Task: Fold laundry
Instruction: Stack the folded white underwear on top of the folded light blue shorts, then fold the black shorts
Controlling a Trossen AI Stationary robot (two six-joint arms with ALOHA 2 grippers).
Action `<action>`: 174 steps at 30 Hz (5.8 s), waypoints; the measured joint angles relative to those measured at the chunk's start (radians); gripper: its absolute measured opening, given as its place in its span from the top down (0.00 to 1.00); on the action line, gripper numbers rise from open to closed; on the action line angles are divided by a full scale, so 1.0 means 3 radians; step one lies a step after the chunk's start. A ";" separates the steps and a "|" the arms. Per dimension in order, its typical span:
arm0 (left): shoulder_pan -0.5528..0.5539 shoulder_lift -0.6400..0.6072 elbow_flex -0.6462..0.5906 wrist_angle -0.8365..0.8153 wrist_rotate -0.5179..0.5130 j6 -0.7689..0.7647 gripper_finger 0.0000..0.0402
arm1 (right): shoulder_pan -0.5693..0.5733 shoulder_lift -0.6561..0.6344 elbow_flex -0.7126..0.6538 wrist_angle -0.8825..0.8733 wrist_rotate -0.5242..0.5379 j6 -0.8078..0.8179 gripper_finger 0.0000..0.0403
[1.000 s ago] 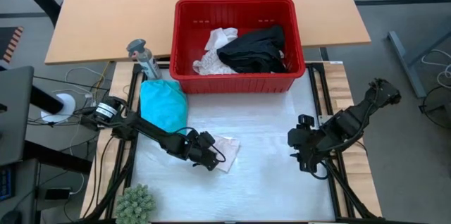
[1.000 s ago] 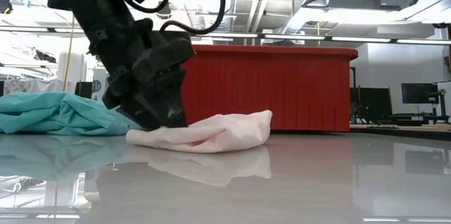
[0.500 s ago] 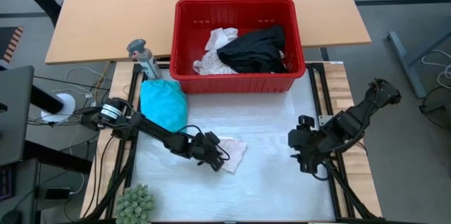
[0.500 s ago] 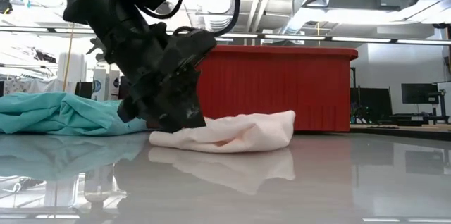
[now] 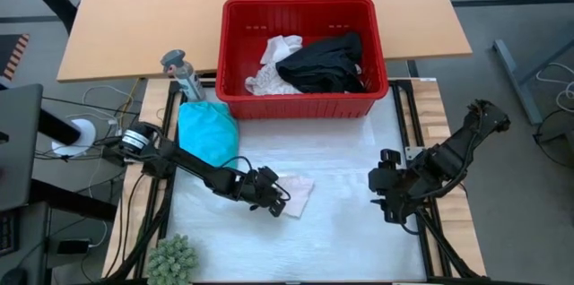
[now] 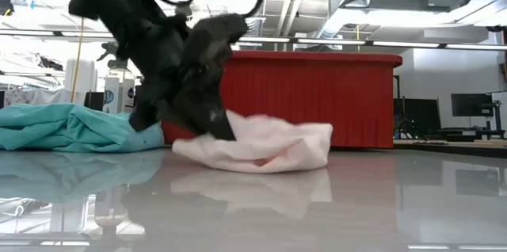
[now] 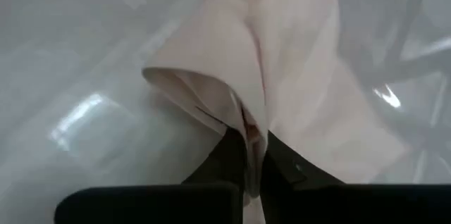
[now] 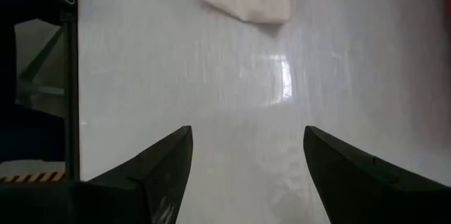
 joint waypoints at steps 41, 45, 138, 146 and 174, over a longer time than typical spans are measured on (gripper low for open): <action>0.0061 -0.3016 -0.0261 -0.4275 -0.1197 -0.1712 1.00 | 0.0015 0.0009 -0.0148 -0.0001 0.0170 -0.0129 0.26; 0.0110 -0.3404 -0.0659 -0.3851 -0.1177 -0.1713 1.00 | 0.0014 0.0009 -0.0271 0.0012 0.0170 -0.0128 0.26; 0.3645 0.0189 0.3093 -0.1531 0.1942 0.4229 0.43 | -0.4588 -0.0823 -0.0088 0.1476 -0.0408 -0.1899 0.26; 0.3359 0.0961 0.3796 -0.2179 0.1172 0.4817 0.36 | -0.4607 -0.0700 -0.0088 0.1221 -0.0580 -0.1892 0.26; 0.3269 0.1866 0.4376 -0.2883 0.0385 0.5386 0.73 | -0.4607 -0.0672 -0.0090 0.1067 -0.0577 -0.1951 0.26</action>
